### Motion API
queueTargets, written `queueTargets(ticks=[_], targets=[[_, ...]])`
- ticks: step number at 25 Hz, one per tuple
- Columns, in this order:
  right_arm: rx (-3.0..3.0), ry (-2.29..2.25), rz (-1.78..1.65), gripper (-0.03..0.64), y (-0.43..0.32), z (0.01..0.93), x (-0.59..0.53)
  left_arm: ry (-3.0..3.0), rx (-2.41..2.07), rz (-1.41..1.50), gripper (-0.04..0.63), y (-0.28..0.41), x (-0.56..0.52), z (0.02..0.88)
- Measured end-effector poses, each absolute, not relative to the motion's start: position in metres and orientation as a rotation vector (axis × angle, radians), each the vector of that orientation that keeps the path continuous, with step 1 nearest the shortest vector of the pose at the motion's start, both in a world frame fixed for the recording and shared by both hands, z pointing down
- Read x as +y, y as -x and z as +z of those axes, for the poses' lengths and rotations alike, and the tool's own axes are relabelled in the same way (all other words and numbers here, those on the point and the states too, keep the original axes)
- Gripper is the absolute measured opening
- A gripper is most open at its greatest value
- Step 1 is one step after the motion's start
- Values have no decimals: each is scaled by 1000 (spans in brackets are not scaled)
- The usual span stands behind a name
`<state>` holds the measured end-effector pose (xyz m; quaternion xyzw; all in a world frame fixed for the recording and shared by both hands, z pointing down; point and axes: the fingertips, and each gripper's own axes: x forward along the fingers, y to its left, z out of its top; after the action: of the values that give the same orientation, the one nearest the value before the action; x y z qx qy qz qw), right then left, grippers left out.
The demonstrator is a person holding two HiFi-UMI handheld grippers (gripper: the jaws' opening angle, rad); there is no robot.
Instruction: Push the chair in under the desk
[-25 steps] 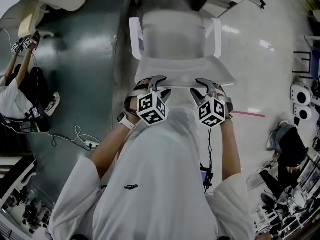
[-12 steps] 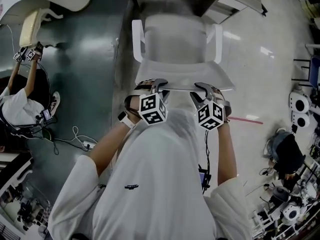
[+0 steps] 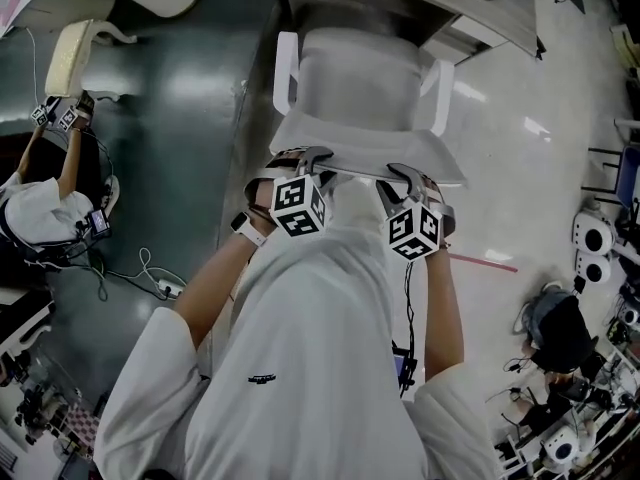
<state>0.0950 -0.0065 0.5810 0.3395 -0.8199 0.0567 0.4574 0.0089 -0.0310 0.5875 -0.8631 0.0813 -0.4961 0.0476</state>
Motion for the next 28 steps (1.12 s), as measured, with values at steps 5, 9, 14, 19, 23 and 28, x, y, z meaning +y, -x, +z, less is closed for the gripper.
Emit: queueTargets(ticks=[5,9,14,19,23,28], targets=[[-2027,-856,126,146,-93,580,-36,2597,256,-1496,147,-7,-64,588],[-2028,-874,117,146,-92,579,-62,2581,280,-1487,153,-8,-91,588],[-2032,-884,100,146,-94,578,-90,2570,298,-1481,155,-9,-118,587],[-2034,-850,134,149,-98,578,-111,2543,331,-1433,152,-12,-137,585],[-2030,-888,147,155,-101,578,-126,2532,334,-1423,152,-15,-151,586],[-2024,-933,160,158,-102,576,-149,2506,326,-1396,153,-17,-177,584]])
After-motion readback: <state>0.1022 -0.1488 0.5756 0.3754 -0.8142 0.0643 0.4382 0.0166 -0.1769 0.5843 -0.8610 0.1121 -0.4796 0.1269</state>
